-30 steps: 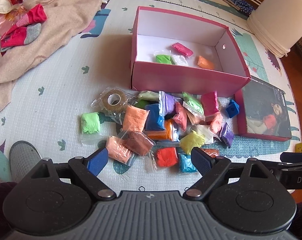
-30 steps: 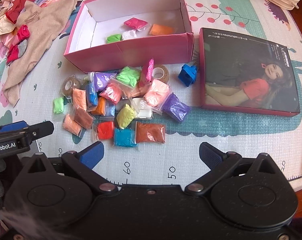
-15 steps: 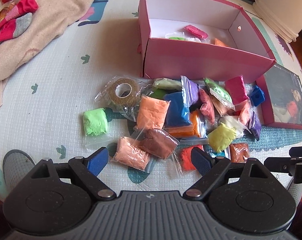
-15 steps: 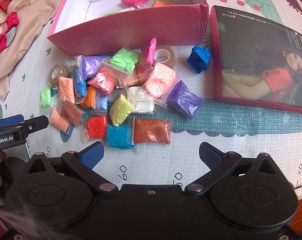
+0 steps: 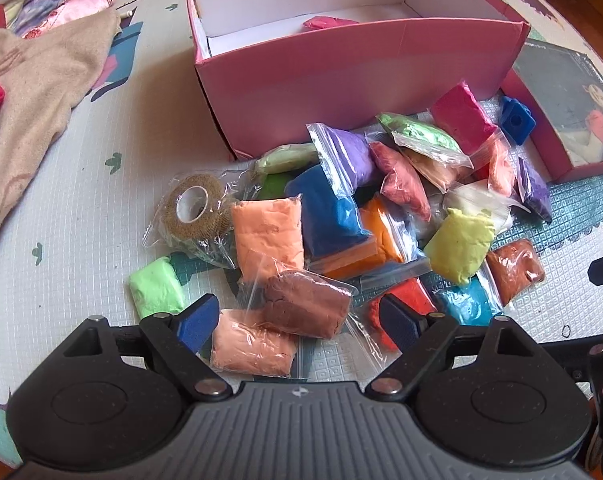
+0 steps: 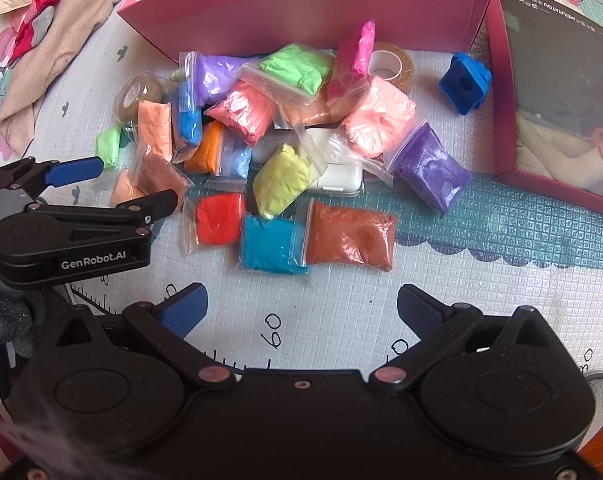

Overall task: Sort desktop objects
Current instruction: 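Move the left tool down to the brown clay bag and close on it, then lift the brown bag with the left tool while the right tool approaches the rust-orange bag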

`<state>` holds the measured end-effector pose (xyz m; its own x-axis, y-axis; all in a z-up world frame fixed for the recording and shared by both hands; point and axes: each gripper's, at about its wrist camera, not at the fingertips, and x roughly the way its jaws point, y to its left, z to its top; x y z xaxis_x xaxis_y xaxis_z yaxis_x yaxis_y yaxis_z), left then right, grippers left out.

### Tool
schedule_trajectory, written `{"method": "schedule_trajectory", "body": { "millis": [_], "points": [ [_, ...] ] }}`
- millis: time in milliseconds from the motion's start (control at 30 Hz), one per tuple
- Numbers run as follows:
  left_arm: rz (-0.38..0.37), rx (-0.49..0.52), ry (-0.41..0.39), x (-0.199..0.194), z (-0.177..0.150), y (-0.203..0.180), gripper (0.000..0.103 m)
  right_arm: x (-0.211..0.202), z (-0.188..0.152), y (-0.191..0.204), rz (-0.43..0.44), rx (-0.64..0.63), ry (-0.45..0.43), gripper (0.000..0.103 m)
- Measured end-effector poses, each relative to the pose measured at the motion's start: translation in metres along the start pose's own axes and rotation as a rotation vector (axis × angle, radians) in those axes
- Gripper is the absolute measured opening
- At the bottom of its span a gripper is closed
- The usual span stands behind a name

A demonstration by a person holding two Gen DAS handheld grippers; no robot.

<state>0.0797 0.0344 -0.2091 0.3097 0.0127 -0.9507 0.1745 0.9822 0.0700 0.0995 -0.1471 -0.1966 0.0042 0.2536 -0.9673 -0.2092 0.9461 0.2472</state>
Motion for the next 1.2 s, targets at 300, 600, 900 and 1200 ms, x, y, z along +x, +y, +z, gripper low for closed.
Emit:
{"method": "schedule_trajectory", "body": {
  "millis": [300, 600, 900, 1200],
  "points": [
    [0.019, 0.034, 0.044, 0.025, -0.002, -0.004, 0.074, 0.012, 0.0, -0.002, 0.008, 0.014, 0.02, 0.102],
    [0.03, 0.034, 0.055, 0.036, -0.001, -0.003, 0.068, 0.024, -0.002, -0.005, 0.007, 0.021, 0.049, 0.102],
    [0.034, 0.008, 0.07, 0.037, 0.003, -0.001, 0.052, 0.026, -0.002, -0.007, 0.001, 0.022, 0.051, 0.102],
    [0.043, -0.021, 0.093, 0.02, 0.008, -0.003, 0.051, 0.019, -0.006, -0.013, -0.007, 0.027, 0.033, 0.102]
  ]
}}
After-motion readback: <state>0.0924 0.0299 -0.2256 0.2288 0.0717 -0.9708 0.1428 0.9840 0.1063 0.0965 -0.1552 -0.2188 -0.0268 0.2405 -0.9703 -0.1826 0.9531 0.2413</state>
